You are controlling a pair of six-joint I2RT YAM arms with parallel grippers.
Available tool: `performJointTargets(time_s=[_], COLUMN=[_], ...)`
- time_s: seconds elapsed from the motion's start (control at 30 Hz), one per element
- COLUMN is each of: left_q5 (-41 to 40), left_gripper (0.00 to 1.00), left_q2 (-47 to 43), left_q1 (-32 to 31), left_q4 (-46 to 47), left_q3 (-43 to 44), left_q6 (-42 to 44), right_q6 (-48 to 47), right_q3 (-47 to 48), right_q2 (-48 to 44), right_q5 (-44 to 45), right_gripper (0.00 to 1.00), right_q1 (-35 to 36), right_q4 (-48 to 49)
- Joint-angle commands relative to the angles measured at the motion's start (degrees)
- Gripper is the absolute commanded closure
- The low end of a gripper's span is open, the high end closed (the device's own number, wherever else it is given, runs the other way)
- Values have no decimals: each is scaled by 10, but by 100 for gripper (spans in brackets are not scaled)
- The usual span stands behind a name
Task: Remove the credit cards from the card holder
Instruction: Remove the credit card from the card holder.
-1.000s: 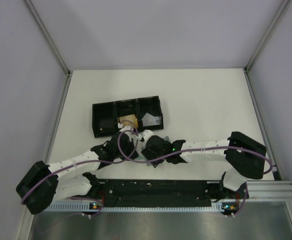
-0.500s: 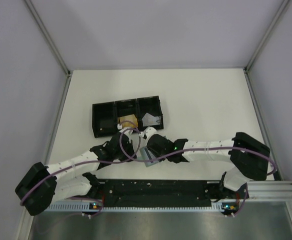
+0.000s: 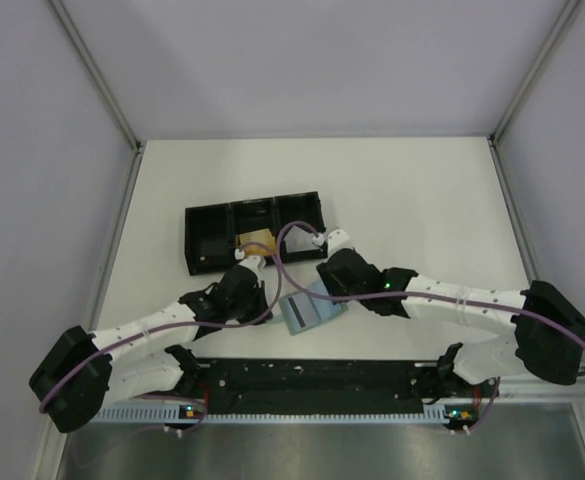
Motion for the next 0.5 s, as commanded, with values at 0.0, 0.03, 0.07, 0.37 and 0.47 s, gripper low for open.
performJointTargets(time_s=[0.0,0.03,0.07,0.37,0.47], left_q5=[-5,-3,-3,0,1], left_gripper=[100,100,100,100,100], left_q2=[-12,-12,-12,-13,-10], left_q1=[-3,-3,-3,-3,-3], left_q4=[2,2,3,3,3], left_q3=[19,20,20,21,21], left_q6=[9,8,9,8,8], right_q6=[-40,-51,-63,-113,-117], right_q3=[-1,-3,-3,42,50], right_q2=[-52,-56,-55,60,92], right_q5=[-87,-111,-136,-202,-190], right_gripper=[50,50,50,33,26], right_q1=[28,33,38,69,79], right_q4=[71,88,103,88,83])
